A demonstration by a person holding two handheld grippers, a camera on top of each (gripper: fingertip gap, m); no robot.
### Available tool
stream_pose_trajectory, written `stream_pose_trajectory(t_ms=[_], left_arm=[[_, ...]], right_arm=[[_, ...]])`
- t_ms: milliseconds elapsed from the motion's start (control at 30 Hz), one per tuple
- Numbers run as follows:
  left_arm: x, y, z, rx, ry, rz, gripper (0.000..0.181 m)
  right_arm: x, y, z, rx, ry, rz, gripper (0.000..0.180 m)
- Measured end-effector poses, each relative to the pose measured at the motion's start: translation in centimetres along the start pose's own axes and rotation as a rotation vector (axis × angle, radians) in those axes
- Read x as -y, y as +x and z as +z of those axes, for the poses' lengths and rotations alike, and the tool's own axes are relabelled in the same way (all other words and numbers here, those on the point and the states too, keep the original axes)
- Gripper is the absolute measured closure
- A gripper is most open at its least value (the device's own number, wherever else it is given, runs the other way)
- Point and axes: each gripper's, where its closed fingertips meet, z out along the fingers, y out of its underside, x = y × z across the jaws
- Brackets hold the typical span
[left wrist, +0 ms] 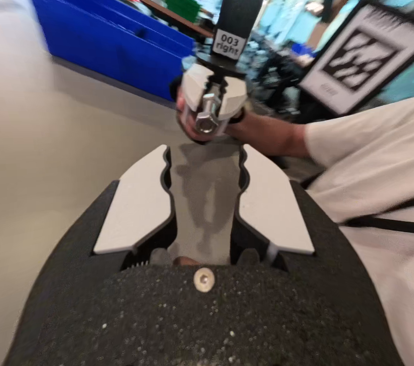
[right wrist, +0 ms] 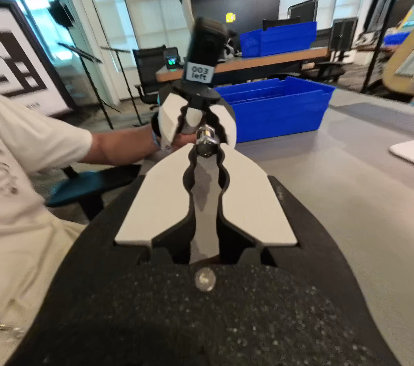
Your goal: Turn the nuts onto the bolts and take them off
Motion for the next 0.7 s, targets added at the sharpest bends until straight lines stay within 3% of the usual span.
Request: stream_pose_trajectory(t_ms=[133,233,533,600,700], left_arm=[[0.8,-1.7,-0.7,0.329,-0.006,0.430,0.131],[0.9,-1.2,-0.5,0.419,-0.035,0.621,0.133],[0.8,0.6,-0.4,0.421,-0.039,0.811,0.152],[0.7,0.8,-0.4,0.405,-0.027,0.812,0.162],[0.7,1.1,-0.5,0.368,-0.022,0.793,0.163]], right_arm=[[0.0,-0.5,0.5,0.098,0.022,0.219,0.163],[-0.1,-0.9,1.0,0.139,0.029,0.303,0.163],[-0.6,-1.2,1.2,0.188,0.032,0.376,0.163],[-0.9,-1.6,1.4,0.206,0.011,0.388,0.163],[-0.8,-1.8,1.4,0.218,0.012,0.389,0.164]])
